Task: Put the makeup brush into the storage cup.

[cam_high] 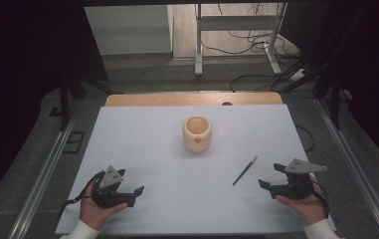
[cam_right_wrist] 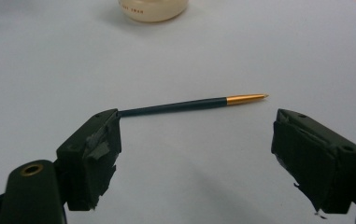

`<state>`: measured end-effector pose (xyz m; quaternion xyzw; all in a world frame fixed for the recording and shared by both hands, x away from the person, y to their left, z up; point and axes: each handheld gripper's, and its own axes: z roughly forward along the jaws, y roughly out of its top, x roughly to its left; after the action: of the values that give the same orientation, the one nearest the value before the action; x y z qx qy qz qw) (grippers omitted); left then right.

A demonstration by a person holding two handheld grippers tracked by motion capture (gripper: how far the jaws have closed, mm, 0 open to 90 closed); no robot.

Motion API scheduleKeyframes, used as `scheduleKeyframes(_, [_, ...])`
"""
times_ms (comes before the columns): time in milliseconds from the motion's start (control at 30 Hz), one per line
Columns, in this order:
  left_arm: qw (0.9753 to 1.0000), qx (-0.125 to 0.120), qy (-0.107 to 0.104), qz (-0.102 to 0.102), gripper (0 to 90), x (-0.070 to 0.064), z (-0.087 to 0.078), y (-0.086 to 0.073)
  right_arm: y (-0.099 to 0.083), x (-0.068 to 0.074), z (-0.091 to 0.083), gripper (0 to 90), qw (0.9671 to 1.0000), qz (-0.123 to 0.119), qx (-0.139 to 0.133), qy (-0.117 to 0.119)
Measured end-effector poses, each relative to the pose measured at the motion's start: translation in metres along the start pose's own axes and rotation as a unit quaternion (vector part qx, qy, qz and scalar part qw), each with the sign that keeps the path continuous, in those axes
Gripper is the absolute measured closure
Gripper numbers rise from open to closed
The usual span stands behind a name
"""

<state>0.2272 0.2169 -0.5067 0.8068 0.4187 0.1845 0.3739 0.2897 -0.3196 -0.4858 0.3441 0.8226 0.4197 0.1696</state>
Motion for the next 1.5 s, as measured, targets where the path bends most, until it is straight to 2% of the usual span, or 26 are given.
scheduleKeyframes(400, [1.0,-0.004,-0.004,0.002,12.2,0.0,0.0,0.0,0.002,0.002,0.0,14.2,0.9999,-0.01,0.004,0.011])
scheduleKeyframes(667, [1.0,0.001,-0.004,0.001,12.3,-0.001,0.002,0.0,0.003,0.001,0.001,14.3,0.9998,-0.012,0.003,0.015])
scheduleKeyframes(767, [1.0,0.005,-0.006,0.004,12.3,-0.002,0.004,-0.001,0.004,0.0,0.001,14.9,0.9996,-0.015,0.0,0.024])
scheduleKeyframes(933, [0.9999,0.005,-0.008,0.008,12.4,-0.002,0.004,-0.001,0.003,0.001,0.004,14.8,0.9992,-0.03,0.011,0.023])
scheduleKeyframes(1067, [0.9999,0.005,-0.009,0.011,12.3,-0.002,0.004,-0.001,0.005,0.004,0.006,13.6,0.9987,-0.043,0.006,0.026])
scheduleKeyframes(1333, [0.9999,0.004,-0.01,0.009,12.6,-0.001,0.004,-0.001,0.008,0.005,0.007,10.0,0.9983,-0.049,0.001,0.031])
scheduleKeyframes(1500, [0.9999,0.006,-0.008,0.006,12.6,-0.001,0.004,0.0,0.01,0.005,0.005,6.6,0.9963,-0.079,0.013,0.031])
